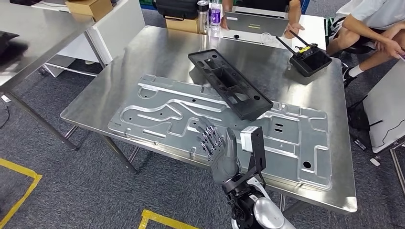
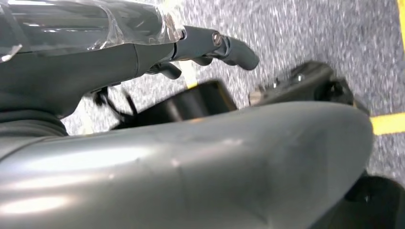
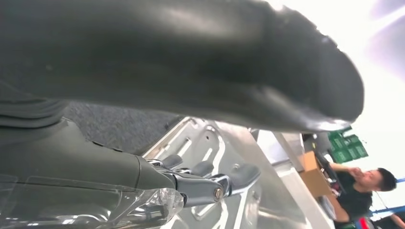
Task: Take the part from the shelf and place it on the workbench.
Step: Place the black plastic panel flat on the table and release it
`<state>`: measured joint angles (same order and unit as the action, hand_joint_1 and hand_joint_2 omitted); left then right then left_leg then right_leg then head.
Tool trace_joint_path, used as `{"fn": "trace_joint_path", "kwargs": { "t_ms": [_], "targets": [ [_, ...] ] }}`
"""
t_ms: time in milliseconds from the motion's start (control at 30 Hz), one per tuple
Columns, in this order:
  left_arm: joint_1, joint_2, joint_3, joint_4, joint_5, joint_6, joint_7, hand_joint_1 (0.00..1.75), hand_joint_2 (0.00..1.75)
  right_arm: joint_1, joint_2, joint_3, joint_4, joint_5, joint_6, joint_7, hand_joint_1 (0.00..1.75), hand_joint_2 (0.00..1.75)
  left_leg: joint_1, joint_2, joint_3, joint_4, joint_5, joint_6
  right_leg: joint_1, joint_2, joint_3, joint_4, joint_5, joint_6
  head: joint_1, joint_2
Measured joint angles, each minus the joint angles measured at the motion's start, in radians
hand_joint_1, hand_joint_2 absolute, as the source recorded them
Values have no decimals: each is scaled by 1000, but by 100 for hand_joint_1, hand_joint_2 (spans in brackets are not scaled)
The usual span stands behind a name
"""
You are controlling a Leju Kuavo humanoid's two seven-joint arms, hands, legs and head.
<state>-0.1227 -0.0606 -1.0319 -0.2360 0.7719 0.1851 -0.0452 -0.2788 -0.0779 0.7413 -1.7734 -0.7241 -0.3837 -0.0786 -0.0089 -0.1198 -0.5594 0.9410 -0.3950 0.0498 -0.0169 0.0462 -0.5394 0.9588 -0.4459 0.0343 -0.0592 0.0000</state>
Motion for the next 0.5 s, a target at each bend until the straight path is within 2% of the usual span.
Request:
{"fn": "trace_joint_path", "kwargs": {
  "t_ms": [33, 100, 133, 167, 200, 233, 267, 300, 333, 400, 433, 500],
  "targets": [
    [2, 0, 0, 0, -3, 2, 4, 0, 0, 0, 0, 0, 0, 0, 0, 1, 0, 0, -1, 8, -4, 7, -5, -4, -1, -10, 1, -1, 1, -5, -1, 0],
    [2, -1, -1, 0, -11, 5, 13, 0, 0, -2, 2, 0, 0, 0, 2, 3, 0, 0, -1, 50, -37, 76, -44, -17, -6, -34, 2, -4, 2, -14, -6, 0],
    [2, -2, -1, 0, -15, 7, 16, 0, 0, -2, 3, 0, 0, 0, 2, 4, 0, 0, 1, 77, -70, 143, -77, -24, -5, -46, 3, -4, 1, -17, -9, 0],
    [1, -2, -2, 0, -17, 8, 19, 0, 0, -1, 3, 0, 0, 0, 3, 4, 0, 0, 5, 94, -108, 217, -111, -31, -4, -58, 2, -4, 0, -19, -11, 0],
    [1, -2, -2, 0, -18, 10, 22, 0, 0, 0, 2, 0, 0, 1, 4, 5, 0, 0, 9, 102, -142, 284, -135, -35, -4, -72, 2, -3, -1, -19, -11, 0],
    [0, -3, -2, 0, -18, 10, 24, 0, 0, 0, 2, 0, 0, 1, 4, 5, 0, 0, 12, 106, -160, 319, -142, -37, -3, -86, 2, -3, -2, -19, -11, 0],
    [1, -3, -2, 0, -19, 11, 26, 0, 0, 0, 2, 0, 0, 1, 4, 6, 0, 0, 13, 110, -158, 314, -130, -38, -3, -98, 3, -3, -4, -17, -11, 0],
    [1, -3, -2, 0, -20, 11, 29, 0, 0, 0, 2, 0, 0, 1, 4, 6, 0, 0, 14, 115, -133, 266, -101, -37, -3, -110, 6, -3, -6, -16, -12, 0],
    [1, -3, -2, 0, -20, 11, 31, 0, 0, 0, 2, 0, 0, 2, 4, 7, 0, 0, 14, 129, -92, 188, -64, -34, -3, -120, 9, -3, -8, -13, -12, 0],
    [0, -3, -3, 0, -23, 11, 34, 0, 0, -2, 2, 0, -1, 3, 4, 8, 0, 0, 5, 161, -20, 48, -16, -24, 1, -138, 16, -4, -14, -6, -12, 0],
    [-1, -4, -3, 0, -25, 11, 35, 0, 0, -2, 2, 0, -1, 3, 5, 8, 0, 0, 1, 170, -5, 16, -9, -19, 3, -146, 19, -4, -17, -1, -11, 0],
    [-2, -4, -4, 0, -28, 12, 38, 0, 0, -4, 2, 1, -1, 6, 7, 11, 0, 0, -4, 158, -6, 4, -10, -8, 4, -162, 23, -8, -20, 9, -11, 0]
  ]
}}
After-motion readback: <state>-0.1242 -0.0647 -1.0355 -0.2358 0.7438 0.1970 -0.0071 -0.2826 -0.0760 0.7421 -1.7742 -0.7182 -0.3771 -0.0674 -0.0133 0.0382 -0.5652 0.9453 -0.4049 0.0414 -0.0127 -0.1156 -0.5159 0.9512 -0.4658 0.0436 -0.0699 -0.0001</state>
